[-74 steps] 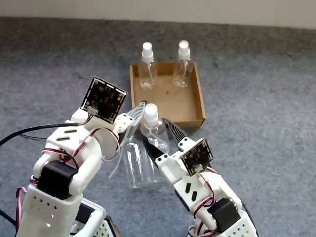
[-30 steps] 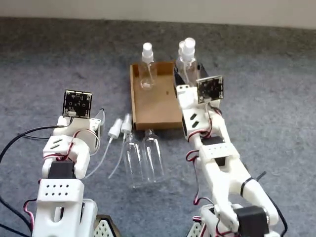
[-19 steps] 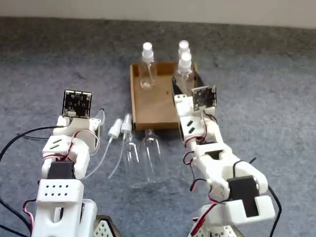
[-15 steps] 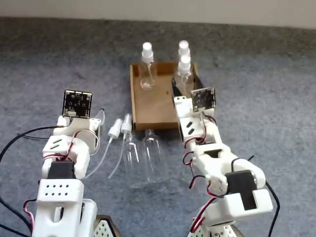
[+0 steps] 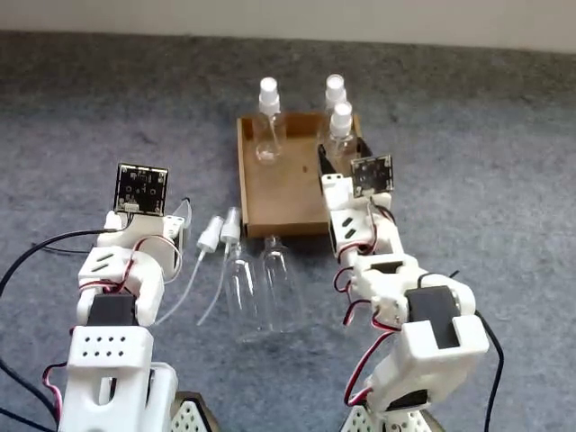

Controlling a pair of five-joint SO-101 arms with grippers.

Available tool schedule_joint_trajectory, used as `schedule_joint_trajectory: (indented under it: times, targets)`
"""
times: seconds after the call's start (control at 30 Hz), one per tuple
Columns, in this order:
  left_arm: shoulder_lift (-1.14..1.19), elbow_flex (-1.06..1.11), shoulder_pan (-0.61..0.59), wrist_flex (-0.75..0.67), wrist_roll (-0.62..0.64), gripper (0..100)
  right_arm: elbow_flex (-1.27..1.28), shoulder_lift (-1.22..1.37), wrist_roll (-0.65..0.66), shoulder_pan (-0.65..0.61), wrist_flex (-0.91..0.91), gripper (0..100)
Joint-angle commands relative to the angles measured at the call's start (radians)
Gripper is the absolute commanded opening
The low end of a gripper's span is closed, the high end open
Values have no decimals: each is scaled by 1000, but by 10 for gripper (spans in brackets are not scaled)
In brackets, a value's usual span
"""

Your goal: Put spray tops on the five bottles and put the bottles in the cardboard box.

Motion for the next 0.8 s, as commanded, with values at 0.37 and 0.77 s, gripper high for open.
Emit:
schedule_joint_trajectory:
  times: [0.37,0.77]
  targets:
    - [-7,-4,5,-21,-6,188,-47,-10,-5,13,-19,63]
    - [-7,-4,5,-21,-6,188,-47,-12,-3,12,-18,160]
